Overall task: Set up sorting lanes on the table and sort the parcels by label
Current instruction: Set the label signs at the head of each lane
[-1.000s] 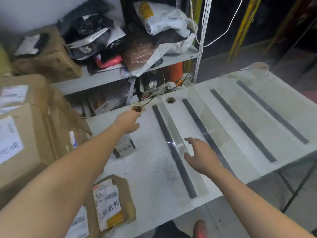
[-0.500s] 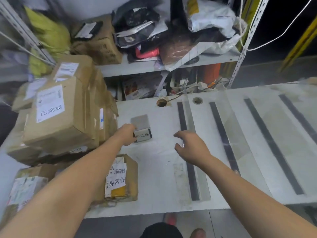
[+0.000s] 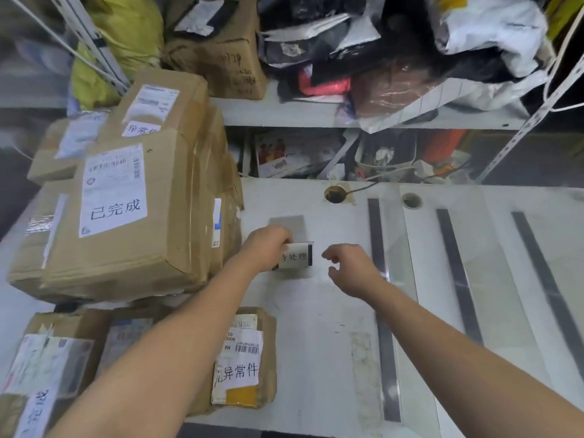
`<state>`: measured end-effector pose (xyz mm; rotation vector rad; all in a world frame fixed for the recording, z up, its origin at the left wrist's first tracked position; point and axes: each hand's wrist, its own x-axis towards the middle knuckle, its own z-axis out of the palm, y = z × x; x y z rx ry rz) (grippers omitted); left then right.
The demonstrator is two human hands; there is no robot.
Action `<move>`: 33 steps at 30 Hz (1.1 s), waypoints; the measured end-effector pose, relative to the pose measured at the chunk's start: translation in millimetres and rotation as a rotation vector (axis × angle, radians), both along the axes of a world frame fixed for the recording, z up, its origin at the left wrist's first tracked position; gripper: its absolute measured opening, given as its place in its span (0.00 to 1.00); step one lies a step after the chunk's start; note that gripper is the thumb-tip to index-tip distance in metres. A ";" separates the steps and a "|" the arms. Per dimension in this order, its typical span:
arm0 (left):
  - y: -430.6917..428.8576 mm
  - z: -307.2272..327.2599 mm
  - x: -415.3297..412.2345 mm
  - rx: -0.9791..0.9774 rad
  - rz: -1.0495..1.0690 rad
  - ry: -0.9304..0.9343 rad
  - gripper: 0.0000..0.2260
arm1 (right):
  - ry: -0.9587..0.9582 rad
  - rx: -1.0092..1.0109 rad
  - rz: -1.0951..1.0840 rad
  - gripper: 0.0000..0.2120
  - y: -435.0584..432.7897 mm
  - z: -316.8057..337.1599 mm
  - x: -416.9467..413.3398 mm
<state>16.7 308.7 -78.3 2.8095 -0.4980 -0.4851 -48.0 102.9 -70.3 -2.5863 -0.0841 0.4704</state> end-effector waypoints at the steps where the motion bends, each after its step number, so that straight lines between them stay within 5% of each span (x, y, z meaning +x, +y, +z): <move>1: 1.0 2.2 1.9 -0.015 0.006 -0.024 0.08 | 0.010 -0.003 -0.003 0.18 1.5 -5.5 6.5; 17: -21.0 33.8 16.0 -0.327 0.270 -0.315 0.07 | -0.007 0.052 0.054 0.15 41.9 -41.7 51.5; 33: -57.9 108.7 15.8 -0.263 0.187 -0.436 0.08 | -0.258 0.128 0.035 0.11 -50.3 63.4 23.3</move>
